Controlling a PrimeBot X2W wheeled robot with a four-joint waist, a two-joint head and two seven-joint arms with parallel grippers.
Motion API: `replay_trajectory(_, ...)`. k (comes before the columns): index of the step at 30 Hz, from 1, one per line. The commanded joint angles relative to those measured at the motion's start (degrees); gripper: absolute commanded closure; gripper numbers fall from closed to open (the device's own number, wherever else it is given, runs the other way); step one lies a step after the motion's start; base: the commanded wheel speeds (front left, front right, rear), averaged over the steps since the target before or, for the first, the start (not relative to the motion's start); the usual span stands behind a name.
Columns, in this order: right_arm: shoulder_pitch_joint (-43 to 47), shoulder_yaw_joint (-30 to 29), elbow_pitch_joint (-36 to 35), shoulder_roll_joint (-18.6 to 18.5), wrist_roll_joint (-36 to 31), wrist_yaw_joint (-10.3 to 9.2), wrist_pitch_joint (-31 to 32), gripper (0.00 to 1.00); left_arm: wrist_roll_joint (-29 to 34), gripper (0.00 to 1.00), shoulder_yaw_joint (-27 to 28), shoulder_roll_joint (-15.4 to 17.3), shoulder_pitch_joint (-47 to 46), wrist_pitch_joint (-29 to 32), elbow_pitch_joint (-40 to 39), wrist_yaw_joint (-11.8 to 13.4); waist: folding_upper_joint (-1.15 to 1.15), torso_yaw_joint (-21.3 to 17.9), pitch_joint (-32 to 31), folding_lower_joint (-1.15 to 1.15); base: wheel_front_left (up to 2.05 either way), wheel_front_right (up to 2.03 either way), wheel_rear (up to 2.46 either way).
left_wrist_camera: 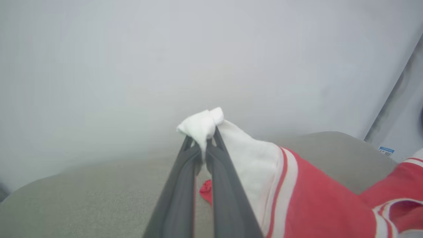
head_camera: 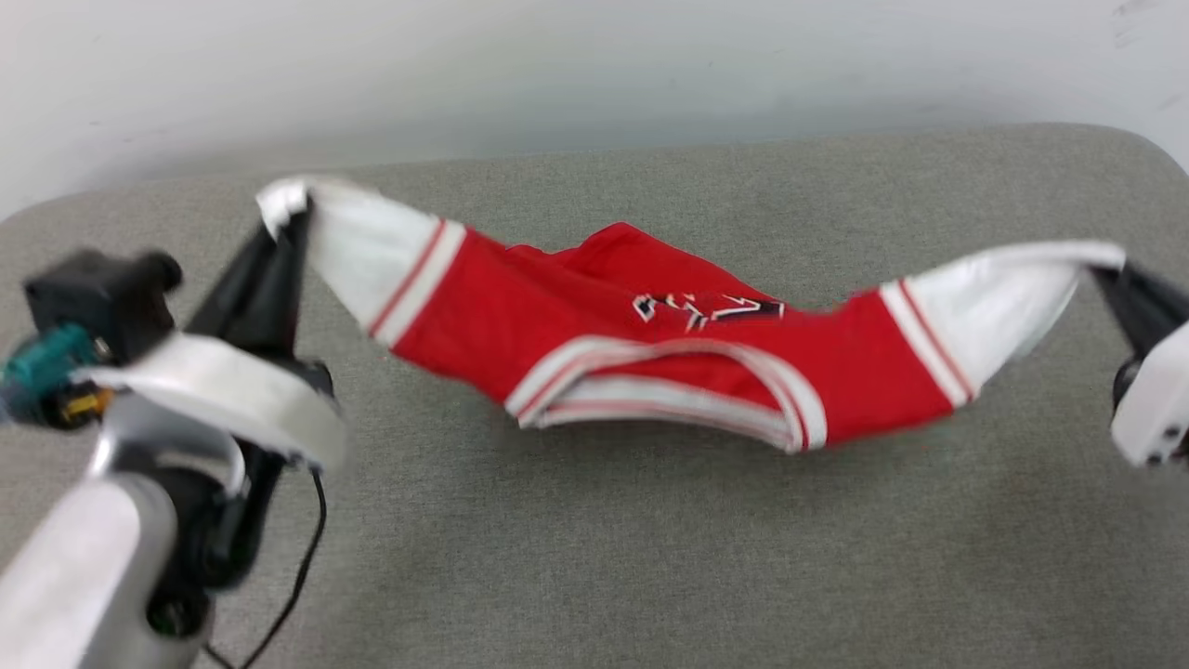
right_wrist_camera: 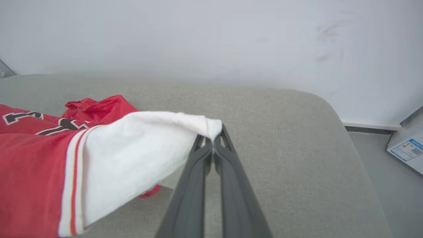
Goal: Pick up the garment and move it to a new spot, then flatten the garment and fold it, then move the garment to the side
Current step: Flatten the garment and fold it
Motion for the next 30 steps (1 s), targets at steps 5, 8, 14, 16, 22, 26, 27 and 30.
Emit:
replay_trajectory(5, -11.1, 0.6, 2.0, 0.6, -2.4, -0.02, -3.0, 1.00, -2.0, 1.00, 2.7, -1.6, -10.9, -1.4, 6.3, -2.4, 0.00, 0.5, 0.8, 0.00, 0.00, 0.00, 0.00)
replay_trajectory(8, -18.7, 0.7, 5.2, 0.6, -3.6, -0.02, -5.4, 1.00, -2.6, 1.00, 2.6, -3.0, -18.7, -2.0, 12.0, -5.0, 0.00, 0.9, 2.4, 0.00, 0.00, 0.00, 0.00)
replay_trajectory(14, -34.5, 1.5, 13.0, 0.6, -5.4, -0.02, -10.0, 1.00, -2.1, 1.00, 2.3, -5.4, -34.9, -3.9, 24.2, -9.5, 0.00, 1.2, 8.4, 0.00, 0.00, 0.00, 0.00)
replay_trajectory(16, -39.7, 1.8, 15.9, 1.0, -6.0, -0.02, -11.8, 1.00, -1.3, 1.00, 2.4, -5.9, -40.1, -5.3, 28.1, -10.6, 0.00, 1.0, 10.8, 0.00, 0.00, 0.00, 0.00)
replay_trajectory(22, -55.5, 2.9, 24.3, 1.9, -8.2, -0.03, -17.0, 1.00, 1.2, 1.00, 2.9, -5.9, -55.1, -9.3, 37.8, -13.2, 0.00, -0.2, 17.4, 0.00, 0.00, 0.00, 0.00)
replay_trajectory(26, -64.6, 3.6, 29.0, 2.8, -9.9, -0.03, -20.1, 1.00, 2.3, 1.00, 3.4, -4.9, -63.4, -11.1, 42.7, -15.0, 0.00, -1.2, 20.7, 0.00, 0.00, 0.00, 0.00)
replay_trajectory(27, -66.6, 3.7, 30.4, 3.0, -10.1, -0.03, -20.7, 1.00, 2.4, 1.00, 3.5, -4.7, -65.3, -11.6, 43.9, -15.4, 0.00, -1.4, 21.4, 0.00, 0.00, 0.00, 0.00)
replay_trajectory(30, -72.1, 4.2, 33.6, 3.3, -10.6, -0.03, -22.3, 1.00, 3.1, 1.00, 3.6, -4.3, -69.9, -12.8, 46.8, -16.3, 0.00, -1.9, 23.4, 0.00, 0.00, 0.00, 0.00)
